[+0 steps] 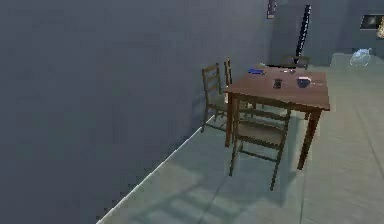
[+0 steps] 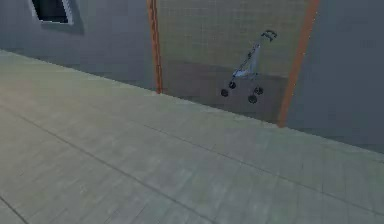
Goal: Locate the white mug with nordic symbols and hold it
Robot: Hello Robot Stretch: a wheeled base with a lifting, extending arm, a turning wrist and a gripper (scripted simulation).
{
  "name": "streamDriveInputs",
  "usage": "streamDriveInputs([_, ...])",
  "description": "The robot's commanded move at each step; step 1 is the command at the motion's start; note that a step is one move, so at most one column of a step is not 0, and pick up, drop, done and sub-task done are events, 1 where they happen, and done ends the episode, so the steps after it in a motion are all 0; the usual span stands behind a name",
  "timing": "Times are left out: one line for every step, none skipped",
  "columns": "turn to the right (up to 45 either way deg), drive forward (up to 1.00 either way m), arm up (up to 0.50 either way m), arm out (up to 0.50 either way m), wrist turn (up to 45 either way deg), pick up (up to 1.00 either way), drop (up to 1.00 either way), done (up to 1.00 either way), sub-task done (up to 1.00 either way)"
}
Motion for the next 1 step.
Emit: streamDriveInputs([45.0, 0.00, 0.00, 0.00, 0.0, 0.00, 0.00, 0.00, 0.00])
